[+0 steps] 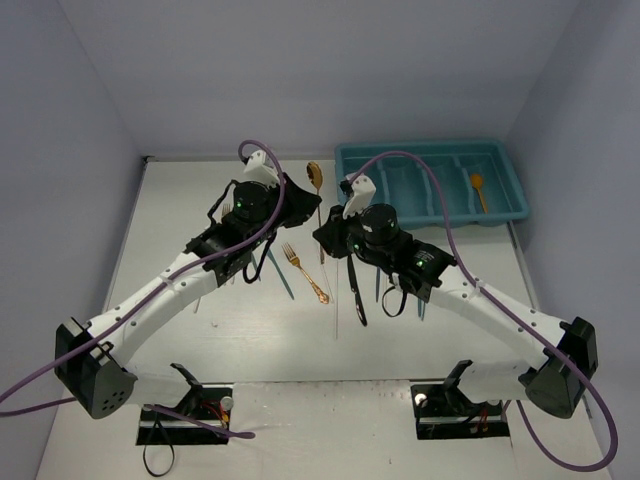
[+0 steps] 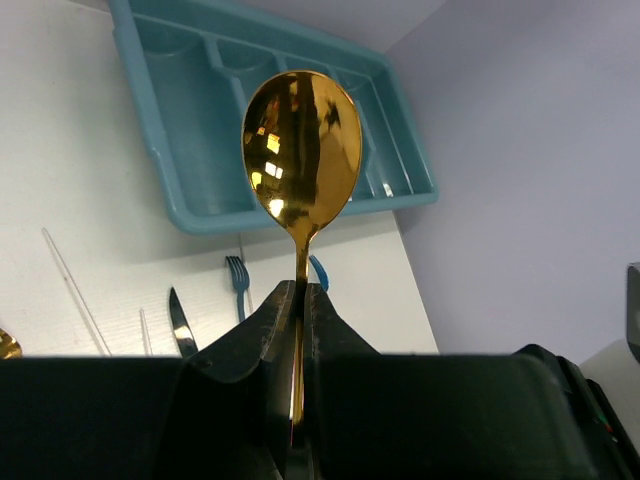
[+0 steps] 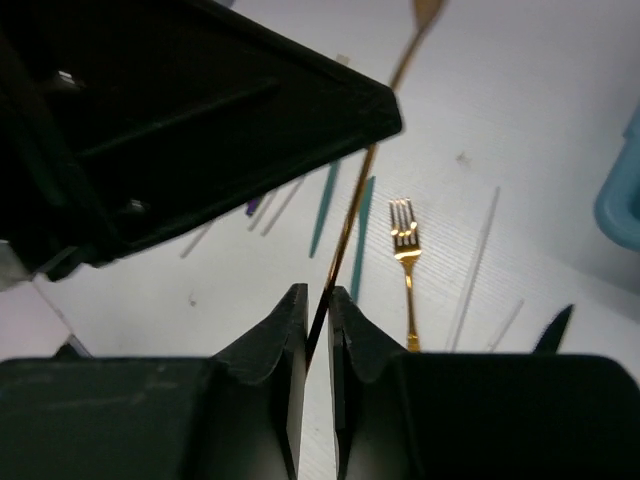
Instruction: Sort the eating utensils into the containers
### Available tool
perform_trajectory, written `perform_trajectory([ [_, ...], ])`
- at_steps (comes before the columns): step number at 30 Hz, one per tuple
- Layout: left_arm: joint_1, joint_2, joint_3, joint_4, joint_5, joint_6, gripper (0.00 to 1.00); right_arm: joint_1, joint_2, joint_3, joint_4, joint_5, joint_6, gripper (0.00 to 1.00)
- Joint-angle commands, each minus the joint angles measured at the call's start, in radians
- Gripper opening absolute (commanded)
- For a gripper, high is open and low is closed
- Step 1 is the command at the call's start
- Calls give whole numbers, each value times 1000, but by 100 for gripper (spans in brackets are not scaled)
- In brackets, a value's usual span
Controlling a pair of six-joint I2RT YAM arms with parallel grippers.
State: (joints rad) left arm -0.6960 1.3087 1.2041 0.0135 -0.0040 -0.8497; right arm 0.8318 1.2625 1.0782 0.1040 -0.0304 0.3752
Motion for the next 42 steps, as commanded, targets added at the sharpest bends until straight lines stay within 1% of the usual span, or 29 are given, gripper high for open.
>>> perform_trajectory([
  [1, -11, -40, 23, 111, -23, 11, 0, 9, -9, 15, 91, 20, 2, 0],
  [3, -11, -50, 10, 110, -38, 25, 0, 10, -22, 9, 88, 58, -5, 0],
  [4, -12, -56, 3, 109, -44, 34, 4, 10, -28, 7, 87, 79, -8, 0],
  [5, -13, -63, -5, 109, -52, 43, 14, 8, -32, 3, 84, 99, -11, 0],
  [8, -13, -86, -41, 103, -81, 75, 57, -3, -48, -8, 65, 164, -19, 0],
  [9, -11, -97, -46, 77, -112, 92, 65, -10, -52, -9, 48, 182, -24, 0],
  [10, -11, -100, -42, 57, -127, 102, 71, -26, -53, -9, 40, 197, -29, 0],
  [11, -9, -105, -36, 8, -154, 122, 74, -46, -54, -6, 22, 201, -32, 0],
  [13, -7, -115, -22, -88, -208, 165, 76, -88, -55, 5, -13, 199, -39, 0],
  [15, -3, -119, 3, -204, -277, 214, 78, -201, -54, 22, -49, 182, -66, 0],
  [17, 7, -113, 29, -321, -336, 251, 79, -277, -49, 41, -73, 167, -118, 0],
  [19, 48, -104, 39, -400, -371, 284, 80, -403, -29, 65, -93, 163, -176, 0],
  [21, 113, -95, 41, -478, -339, 317, 81, -519, -1, 104, -95, 143, -209, 0],
  [22, 161, -94, 36, -497, -300, 329, 81, -584, 20, 125, -93, 129, -236, 0],
  [23, 200, -94, 35, -509, -268, 335, 82, -624, 44, 126, -93, 130, -262, 0],
  [25, 306, -103, 20, -531, -205, 365, 83, -730, 141, 194, -95, 195, -328, 0],
  [27, 348, -117, 3, -538, -209, 393, 84, -793, 221, 258, -93, 219, -383, 0],
  [29, 379, -142, -7, -545, -217, 424, 85, -869, 290, 317, -92, 198, -425, 0],
  [32, 396, -179, -34, -554, -228, 460, 87, -927, 423, 443, -92, 186, -502, 0],
  [36, 403, -220, -90, -559, -289, 500, 90, -974, 588, 568, -93, 182, -619, 0],
  [42, 401, -236, -124, -558, -261, 473, 90, -1026, 739, 637, -92, 112, -663, 0],
])
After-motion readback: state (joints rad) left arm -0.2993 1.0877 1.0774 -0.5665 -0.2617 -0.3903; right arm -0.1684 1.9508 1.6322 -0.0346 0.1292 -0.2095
